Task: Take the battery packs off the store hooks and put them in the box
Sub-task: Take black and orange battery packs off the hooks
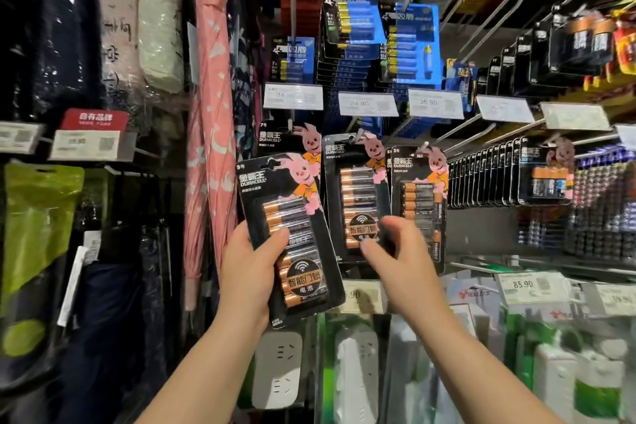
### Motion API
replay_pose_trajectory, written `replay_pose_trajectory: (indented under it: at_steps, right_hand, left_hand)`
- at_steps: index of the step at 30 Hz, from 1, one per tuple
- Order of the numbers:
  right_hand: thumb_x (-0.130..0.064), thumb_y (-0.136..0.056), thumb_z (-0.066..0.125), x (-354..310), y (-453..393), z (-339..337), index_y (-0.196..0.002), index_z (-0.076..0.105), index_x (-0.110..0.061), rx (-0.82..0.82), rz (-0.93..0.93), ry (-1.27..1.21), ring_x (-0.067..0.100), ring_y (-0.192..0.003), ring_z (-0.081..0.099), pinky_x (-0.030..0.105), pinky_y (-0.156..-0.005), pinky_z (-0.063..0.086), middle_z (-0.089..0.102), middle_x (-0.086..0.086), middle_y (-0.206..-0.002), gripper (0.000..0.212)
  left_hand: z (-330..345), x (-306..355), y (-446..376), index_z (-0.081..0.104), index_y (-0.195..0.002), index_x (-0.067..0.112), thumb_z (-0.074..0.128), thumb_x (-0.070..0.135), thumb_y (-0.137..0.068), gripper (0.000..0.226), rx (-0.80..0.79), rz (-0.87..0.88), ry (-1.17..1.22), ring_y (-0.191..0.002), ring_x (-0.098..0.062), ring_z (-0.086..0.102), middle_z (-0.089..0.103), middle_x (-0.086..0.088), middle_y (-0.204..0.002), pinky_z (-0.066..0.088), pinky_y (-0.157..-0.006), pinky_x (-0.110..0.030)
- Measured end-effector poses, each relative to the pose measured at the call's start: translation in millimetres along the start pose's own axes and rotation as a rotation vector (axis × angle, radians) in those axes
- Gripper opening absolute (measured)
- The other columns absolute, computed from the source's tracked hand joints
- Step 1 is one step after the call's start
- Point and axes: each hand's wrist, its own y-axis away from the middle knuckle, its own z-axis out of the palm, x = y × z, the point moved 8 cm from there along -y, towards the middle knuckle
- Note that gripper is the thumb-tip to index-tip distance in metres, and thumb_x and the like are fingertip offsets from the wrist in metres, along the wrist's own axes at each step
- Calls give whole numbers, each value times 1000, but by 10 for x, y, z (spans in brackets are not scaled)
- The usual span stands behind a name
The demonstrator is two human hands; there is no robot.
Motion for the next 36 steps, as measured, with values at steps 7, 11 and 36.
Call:
replay_pose_trajectory:
  at_steps: [7,11,36]
  right_hand:
    - [-38,-79,71,-50,141,201,-113,55,-34,-173,-1,-42,-7,-97,59,20,-83,47,63,-19,-106,38]
    - [-35,-78,69,22,139,309,-102,63,-36,-287,70,-219,6,-95,68,40,-91,53,72,-12,-101,26]
    - [-30,-92,61,286,-401,59,-97,57,-23,-129,264,-309,16,-90,65,36,-77,54,67,1,-100,10]
  left_hand:
    - [314,-40,17,66,-113,14,61,3,-92,24,-93,12,-54,-93,-27,73,75,-7,-103,58,-79,-45]
    - [441,-76,33,66,-112,13,64,4,-91,23,-135,4,-78,-95,-28,73,76,-7,-102,58,-82,-47]
    - [568,-12,97,61,-110,25,63,21,-93,18,-166,-74,-139,-109,-17,66,67,-4,-119,50,-97,-38]
